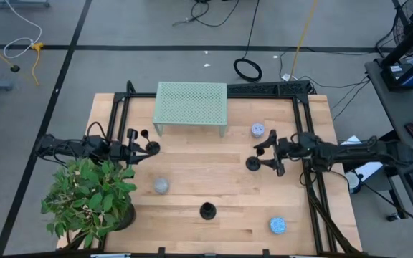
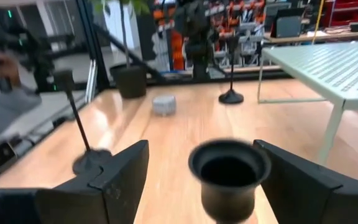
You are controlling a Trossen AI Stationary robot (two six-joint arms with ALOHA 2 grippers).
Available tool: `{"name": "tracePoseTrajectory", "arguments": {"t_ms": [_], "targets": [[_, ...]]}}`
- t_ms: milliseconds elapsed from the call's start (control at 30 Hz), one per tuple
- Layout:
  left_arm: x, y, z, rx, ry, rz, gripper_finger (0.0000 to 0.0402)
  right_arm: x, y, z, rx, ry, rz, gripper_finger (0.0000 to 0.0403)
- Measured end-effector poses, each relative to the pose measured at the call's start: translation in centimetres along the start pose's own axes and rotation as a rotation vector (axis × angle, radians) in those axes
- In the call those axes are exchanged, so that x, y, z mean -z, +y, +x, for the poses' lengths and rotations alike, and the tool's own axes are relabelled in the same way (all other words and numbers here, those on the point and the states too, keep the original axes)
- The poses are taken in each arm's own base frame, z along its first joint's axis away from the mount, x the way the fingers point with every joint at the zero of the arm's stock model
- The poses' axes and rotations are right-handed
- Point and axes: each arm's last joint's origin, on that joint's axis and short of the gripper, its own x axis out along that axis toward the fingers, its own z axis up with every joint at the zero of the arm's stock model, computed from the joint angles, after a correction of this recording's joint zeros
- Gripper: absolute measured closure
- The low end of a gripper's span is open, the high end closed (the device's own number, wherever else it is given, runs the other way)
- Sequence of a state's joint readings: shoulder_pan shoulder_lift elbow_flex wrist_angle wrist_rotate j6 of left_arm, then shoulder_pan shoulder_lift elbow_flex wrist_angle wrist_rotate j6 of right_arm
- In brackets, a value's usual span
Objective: Pick & Place candle stick holders
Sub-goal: Put the middle right black candle holder on the shelf
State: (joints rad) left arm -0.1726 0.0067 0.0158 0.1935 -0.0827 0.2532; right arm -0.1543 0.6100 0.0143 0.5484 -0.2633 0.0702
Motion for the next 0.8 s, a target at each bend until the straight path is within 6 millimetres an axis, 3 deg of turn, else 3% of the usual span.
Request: {"name": "tracePoseTrajectory", "arguments": {"t_ms": [200, 333, 567, 800], "targets": [[0.0, 0.2, 0.0, -0.057, 0.005, -0.021, 0.0338, 1.0, -0.2, 0.5, 0.006, 0.083, -0.024, 0.0125], [-0.1, 0.2, 0.0, -0.051, -0.001, -0.028, 0.0326, 1.6, -0.3, 0.7, 0.011, 0.140, 0.001, 0.0150], [-0.1, 0.2, 0.0, -0.051, -0.002, -0.036, 0.0325, 2.6, -0.8, 0.9, 0.126, 0.215, 0.017, 0.0236], [-0.1, 0.2, 0.0, -0.050, -0.002, -0.078, 0.0325, 3.0, -0.9, 1.1, 0.134, 0.250, 0.023, 0.0337]]}}
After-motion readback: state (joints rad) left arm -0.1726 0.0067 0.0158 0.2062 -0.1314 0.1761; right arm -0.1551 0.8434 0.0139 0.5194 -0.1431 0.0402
